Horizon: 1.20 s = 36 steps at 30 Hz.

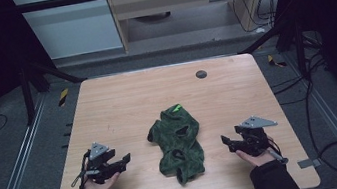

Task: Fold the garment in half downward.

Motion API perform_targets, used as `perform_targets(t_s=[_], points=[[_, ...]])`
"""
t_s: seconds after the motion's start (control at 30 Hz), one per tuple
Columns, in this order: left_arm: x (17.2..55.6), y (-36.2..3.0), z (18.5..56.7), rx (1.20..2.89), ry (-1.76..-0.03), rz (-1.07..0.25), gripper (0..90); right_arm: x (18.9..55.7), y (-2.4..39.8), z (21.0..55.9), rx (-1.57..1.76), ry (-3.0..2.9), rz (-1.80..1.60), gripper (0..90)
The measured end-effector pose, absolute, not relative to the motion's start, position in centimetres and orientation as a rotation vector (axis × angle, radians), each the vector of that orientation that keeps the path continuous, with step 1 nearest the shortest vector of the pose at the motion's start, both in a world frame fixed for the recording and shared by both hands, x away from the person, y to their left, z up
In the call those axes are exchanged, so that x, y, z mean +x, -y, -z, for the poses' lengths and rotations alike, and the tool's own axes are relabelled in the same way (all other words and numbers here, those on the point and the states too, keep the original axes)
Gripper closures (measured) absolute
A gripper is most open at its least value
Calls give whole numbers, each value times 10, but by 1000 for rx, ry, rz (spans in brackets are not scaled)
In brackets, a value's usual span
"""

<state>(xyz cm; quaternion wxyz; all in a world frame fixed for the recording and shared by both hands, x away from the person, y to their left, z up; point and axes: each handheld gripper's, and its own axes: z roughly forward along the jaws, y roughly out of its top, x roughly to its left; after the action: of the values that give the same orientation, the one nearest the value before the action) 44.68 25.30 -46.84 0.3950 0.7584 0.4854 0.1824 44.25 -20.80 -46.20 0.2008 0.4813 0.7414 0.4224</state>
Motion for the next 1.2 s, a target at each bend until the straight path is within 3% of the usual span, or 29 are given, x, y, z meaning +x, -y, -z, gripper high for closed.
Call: perform_targets(t_s=[1.2], points=[[487,-220,427,1911,-1121,-467,360,484,180,424,1284,-2077,-1304,385]])
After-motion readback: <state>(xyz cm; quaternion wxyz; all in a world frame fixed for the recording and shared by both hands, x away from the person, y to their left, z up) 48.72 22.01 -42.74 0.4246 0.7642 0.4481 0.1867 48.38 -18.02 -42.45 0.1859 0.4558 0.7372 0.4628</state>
